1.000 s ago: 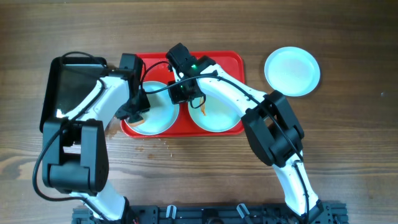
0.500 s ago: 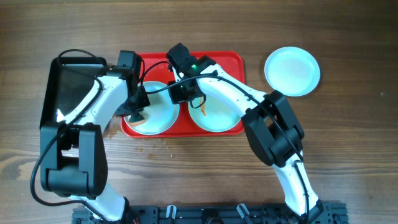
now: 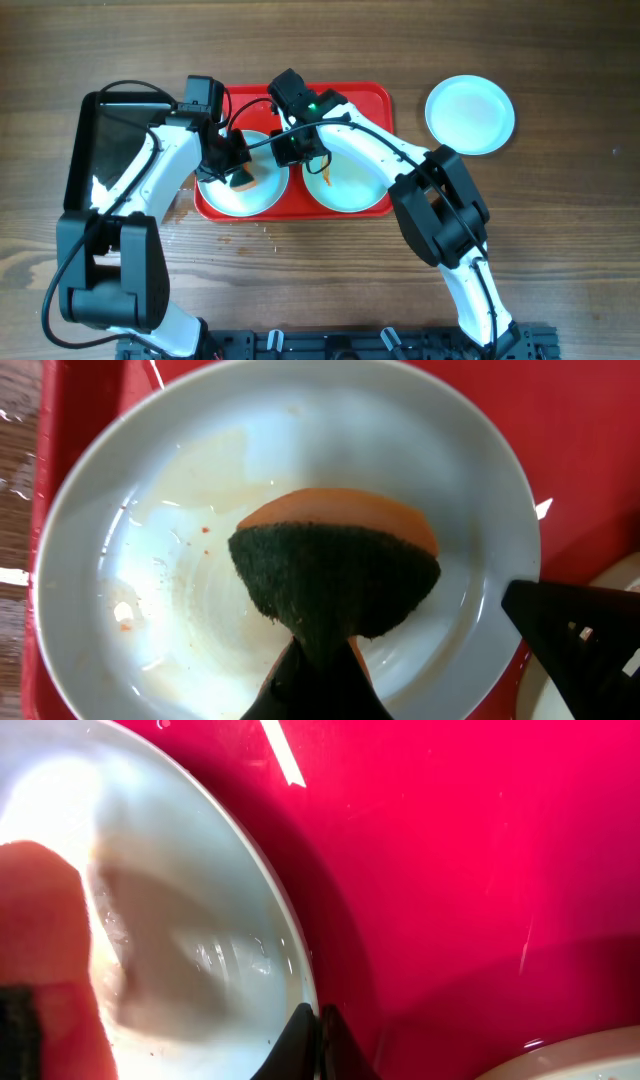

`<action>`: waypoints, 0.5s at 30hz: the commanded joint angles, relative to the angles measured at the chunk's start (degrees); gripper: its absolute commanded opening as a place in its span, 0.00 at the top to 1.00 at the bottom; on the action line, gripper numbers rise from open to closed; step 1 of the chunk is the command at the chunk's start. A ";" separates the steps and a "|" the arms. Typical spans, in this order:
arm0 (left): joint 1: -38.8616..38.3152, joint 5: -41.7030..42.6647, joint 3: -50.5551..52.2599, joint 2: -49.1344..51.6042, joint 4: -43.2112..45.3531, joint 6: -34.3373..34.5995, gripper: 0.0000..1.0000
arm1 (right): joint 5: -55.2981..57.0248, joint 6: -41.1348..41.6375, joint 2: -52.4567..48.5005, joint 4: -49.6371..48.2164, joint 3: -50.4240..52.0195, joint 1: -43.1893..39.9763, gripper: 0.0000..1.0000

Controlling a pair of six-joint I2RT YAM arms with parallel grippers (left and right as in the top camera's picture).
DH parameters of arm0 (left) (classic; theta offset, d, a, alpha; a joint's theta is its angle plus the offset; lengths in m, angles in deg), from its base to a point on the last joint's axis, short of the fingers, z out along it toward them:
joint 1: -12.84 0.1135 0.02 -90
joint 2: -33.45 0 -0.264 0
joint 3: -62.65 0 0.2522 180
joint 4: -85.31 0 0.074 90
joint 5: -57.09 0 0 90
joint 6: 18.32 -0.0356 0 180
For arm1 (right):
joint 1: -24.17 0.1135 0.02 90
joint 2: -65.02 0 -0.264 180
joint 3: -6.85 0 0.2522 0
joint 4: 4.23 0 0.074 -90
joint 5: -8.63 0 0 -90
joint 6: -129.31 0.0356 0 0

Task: Clean dirty plates on tray and stack at the side
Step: 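Keep scrubbing the plate with the left gripper's sponge while right holds rim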

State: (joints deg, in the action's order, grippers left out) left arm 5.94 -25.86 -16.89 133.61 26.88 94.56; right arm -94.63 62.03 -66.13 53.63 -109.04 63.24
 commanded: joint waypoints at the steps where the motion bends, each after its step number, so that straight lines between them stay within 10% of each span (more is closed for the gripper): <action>1: 0.26 -0.57 3.76 0.04 0.96 -0.13 0.96 | 1.49 0.90 -1.09 0.39 0.37 -0.46 0.96; 15: 0.24 -36.52 6.99 0.02 6.97 2.05 0.96 | 1.49 0.59 -1.09 0.50 0.37 -0.46 0.96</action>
State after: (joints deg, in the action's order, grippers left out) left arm 5.75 -50.76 -7.86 133.13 34.77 95.17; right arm -94.65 62.23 -66.13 53.78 -109.04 63.24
